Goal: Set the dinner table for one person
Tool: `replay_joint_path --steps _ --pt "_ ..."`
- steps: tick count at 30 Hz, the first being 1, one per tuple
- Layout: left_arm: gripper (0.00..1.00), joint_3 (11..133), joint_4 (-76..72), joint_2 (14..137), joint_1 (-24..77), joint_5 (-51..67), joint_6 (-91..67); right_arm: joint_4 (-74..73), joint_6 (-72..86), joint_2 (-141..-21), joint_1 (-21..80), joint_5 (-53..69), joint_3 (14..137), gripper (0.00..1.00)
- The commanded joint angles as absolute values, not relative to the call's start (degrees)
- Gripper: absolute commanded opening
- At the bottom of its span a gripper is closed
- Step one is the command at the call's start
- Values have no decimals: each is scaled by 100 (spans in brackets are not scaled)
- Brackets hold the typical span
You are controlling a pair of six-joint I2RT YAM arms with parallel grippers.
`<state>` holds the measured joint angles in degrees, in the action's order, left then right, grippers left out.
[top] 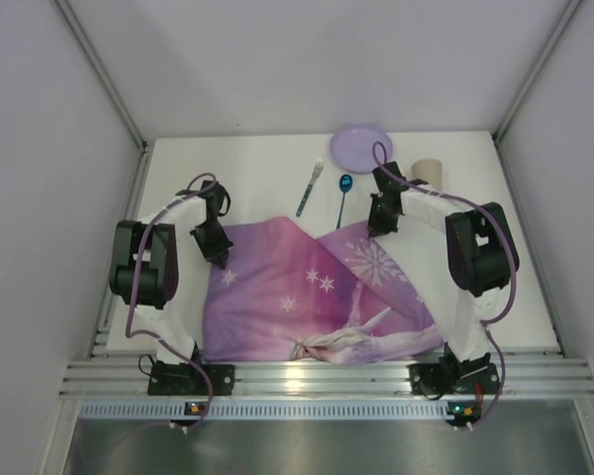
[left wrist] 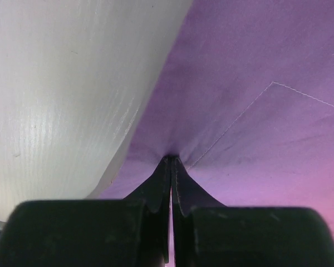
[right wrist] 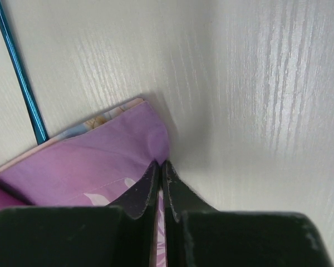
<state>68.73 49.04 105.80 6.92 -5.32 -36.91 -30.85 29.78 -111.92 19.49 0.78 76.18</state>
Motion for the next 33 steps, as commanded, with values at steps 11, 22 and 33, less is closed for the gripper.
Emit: replay_joint_path --steps 11,22,33 --pt "0 7786 5079 11021 571 -1248 -3243 -4350 3278 -10723 916 -1968 7541 0" --pt "0 8849 5352 11583 562 -1222 -3182 -4622 2936 -11513 721 -1574 8980 0" --pt "0 9317 5256 11655 589 -862 -3208 -5449 3173 -11971 686 -2136 9475 0"
